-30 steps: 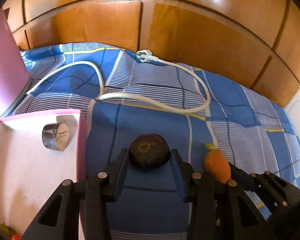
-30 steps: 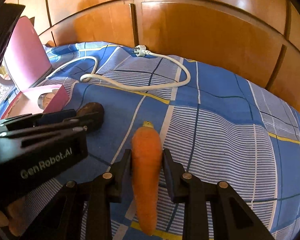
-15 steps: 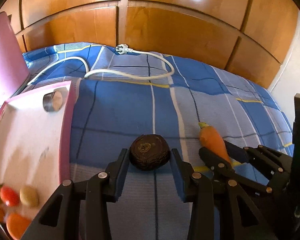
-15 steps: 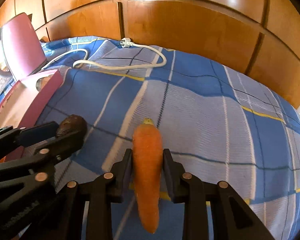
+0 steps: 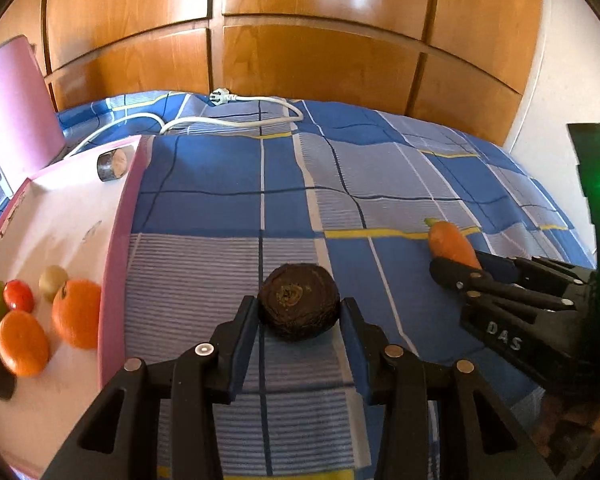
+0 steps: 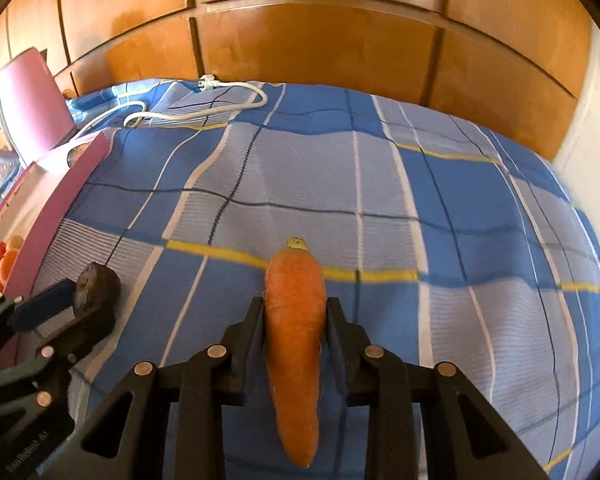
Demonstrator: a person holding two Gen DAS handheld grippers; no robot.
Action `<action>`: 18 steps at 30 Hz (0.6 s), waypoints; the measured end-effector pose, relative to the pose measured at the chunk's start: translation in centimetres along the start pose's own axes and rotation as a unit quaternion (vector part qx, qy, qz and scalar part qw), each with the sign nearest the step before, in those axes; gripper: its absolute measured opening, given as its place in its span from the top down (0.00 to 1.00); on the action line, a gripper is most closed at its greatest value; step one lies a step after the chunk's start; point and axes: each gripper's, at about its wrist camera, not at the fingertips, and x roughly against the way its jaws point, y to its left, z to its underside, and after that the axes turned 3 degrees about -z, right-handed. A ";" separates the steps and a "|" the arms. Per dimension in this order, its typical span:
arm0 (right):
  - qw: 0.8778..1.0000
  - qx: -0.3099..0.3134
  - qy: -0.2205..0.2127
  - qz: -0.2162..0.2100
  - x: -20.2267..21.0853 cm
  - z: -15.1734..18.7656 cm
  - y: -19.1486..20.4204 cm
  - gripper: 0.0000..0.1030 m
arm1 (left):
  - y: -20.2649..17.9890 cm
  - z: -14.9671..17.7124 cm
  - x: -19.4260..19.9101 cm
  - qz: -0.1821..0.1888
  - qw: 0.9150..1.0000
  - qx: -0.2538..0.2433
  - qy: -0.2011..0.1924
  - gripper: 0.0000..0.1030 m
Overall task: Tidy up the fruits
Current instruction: 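Lift the carrot with the right tool while the left tool lifts the eggplant slice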
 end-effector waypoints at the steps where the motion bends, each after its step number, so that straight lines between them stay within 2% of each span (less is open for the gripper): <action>1: 1.000 -0.007 -0.003 -0.002 0.3 0.5 -0.1 0.71 | 0.1 0.1 -0.3 0.000 1.000 0.004 0.006 0.59; 11: 0.999 -0.027 -0.021 0.000 0.4 1.0 -0.2 0.70 | 0.3 0.4 -0.7 0.009 1.000 0.008 0.001 0.60; 18: 0.999 -0.034 -0.013 0.000 -0.2 0.0 -0.2 0.57 | 0.3 0.6 -0.6 0.011 1.000 0.009 -0.004 0.59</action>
